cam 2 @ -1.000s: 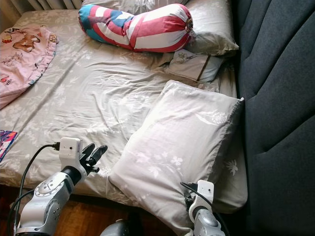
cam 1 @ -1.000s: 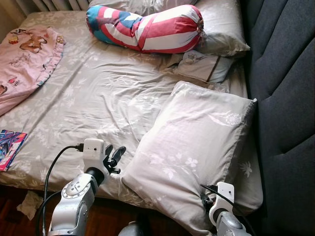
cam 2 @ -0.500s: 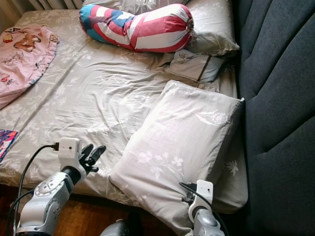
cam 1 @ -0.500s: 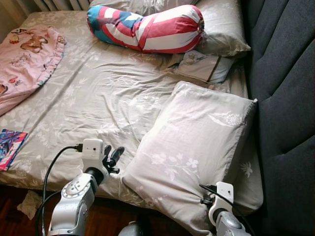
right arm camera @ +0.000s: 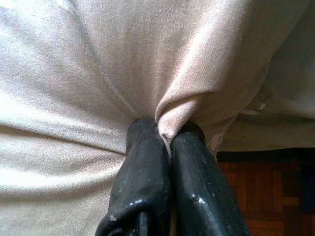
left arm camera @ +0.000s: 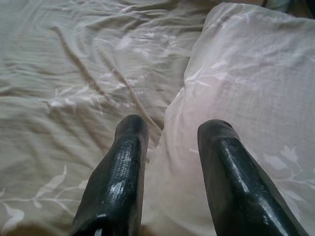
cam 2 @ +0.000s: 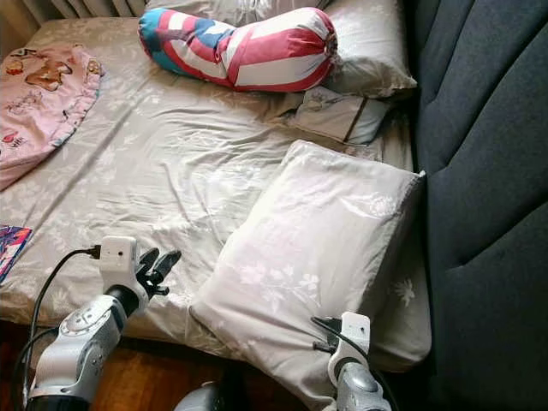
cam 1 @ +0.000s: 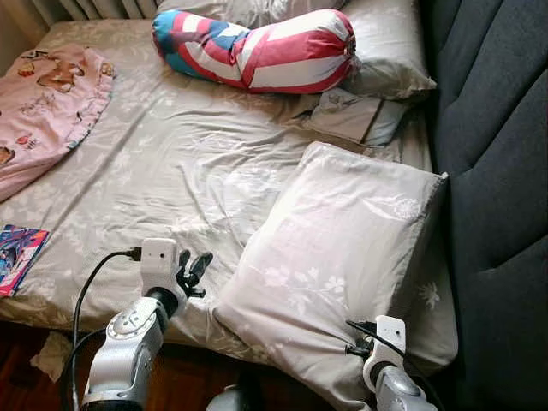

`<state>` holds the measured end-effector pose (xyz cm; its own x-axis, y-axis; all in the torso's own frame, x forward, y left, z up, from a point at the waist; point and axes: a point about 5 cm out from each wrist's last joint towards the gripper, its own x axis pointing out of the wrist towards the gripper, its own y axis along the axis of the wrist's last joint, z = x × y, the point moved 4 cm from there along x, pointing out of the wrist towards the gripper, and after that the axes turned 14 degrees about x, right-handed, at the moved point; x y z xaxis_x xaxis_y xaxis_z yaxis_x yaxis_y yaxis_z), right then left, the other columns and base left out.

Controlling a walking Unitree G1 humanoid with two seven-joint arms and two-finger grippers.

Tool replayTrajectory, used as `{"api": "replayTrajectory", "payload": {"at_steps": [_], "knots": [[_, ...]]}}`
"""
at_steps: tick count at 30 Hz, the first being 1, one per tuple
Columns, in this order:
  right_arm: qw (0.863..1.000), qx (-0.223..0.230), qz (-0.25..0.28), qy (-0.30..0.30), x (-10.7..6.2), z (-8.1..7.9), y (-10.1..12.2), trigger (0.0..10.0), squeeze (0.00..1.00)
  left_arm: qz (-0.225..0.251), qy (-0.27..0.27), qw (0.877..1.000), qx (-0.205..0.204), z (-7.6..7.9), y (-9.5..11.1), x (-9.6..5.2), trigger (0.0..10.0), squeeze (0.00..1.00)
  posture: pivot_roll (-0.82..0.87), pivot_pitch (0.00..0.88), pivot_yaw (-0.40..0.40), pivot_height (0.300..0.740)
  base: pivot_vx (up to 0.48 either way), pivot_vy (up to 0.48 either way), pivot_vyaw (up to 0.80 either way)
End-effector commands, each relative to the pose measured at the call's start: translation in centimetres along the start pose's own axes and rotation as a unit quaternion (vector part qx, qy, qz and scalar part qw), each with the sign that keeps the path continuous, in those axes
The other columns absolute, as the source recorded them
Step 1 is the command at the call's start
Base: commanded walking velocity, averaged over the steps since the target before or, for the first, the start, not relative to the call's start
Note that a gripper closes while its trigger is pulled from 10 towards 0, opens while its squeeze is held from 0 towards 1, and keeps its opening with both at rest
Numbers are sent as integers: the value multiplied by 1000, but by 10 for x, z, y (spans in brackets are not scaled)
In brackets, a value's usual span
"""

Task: Clean up the room

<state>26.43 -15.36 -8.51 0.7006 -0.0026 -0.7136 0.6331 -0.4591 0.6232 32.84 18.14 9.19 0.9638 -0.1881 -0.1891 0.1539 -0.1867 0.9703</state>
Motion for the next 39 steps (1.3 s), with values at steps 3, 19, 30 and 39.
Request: {"api": "replayTrajectory", "payload": {"at_steps": [3, 19, 30, 39], "knots": [[1000, -4, -5, -18, 0, 7, 1, 0, 0, -11, 7, 1000, 2, -3, -7, 2, 10000, 0, 31, 184, 93, 740, 0, 0, 0], [974, -41, 156, -159, -15, 79, 104, 0, 0, 4, 11, 1000, -6, 0, -4, 19, 10000, 0, -32, 131, 69, 740, 0, 0, 0], [932, -34, 243, -268, -43, 125, 145, 0, 0, 8, 16, 1000, -9, -1, -5, 22, 10000, 0, -50, 133, 65, 740, 0, 0, 0], [967, -19, 161, -196, -21, 96, 105, 10000, 0, 7, 13, 1000, -9, 5, -10, 23, 10000, 0, -54, 135, 54, 740, 0, 0, 0]]}}
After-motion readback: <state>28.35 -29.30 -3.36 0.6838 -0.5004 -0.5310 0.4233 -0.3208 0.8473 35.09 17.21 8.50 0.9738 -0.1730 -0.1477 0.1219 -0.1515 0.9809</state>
